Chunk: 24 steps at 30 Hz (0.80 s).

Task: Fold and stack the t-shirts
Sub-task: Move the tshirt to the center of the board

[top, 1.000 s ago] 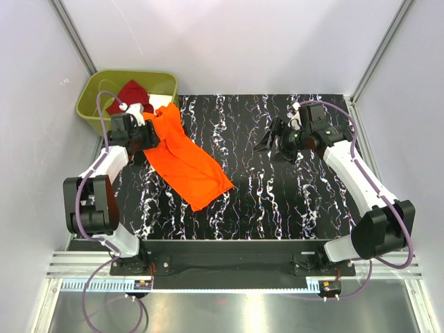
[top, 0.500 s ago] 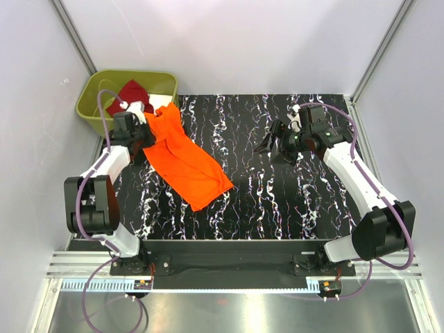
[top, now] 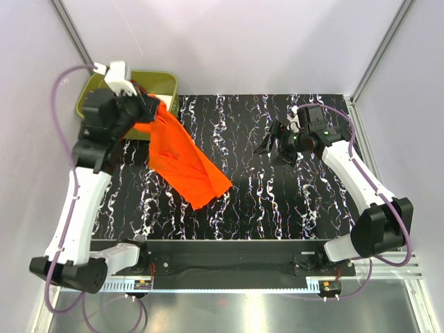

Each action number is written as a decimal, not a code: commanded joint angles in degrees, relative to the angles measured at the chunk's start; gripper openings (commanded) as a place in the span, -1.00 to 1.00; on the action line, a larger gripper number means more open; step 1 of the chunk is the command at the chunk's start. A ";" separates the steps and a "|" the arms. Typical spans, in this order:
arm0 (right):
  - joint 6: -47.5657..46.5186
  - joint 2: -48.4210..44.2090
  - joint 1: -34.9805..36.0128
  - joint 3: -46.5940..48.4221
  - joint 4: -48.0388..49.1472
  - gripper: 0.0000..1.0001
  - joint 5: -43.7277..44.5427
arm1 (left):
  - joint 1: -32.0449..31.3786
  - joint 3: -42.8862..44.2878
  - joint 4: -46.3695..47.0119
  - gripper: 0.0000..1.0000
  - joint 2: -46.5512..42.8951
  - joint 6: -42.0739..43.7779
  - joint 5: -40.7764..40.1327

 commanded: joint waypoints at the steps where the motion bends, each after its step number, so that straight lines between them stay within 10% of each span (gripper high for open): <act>1: -0.66 -0.65 0.14 2.97 -0.21 0.76 -0.61 | -4.86 11.71 -3.00 -1.00 -1.75 -2.00 2.06; 10: 0.84 -2.58 0.14 0.78 0.31 0.76 -1.31 | -12.61 26.86 0.16 -1.00 -2.36 -15.17 11.63; 24: -0.48 -11.28 0.23 -7.57 -4.25 0.78 2.03 | -29.57 7.16 -8.46 -1.00 7.30 -10.53 15.77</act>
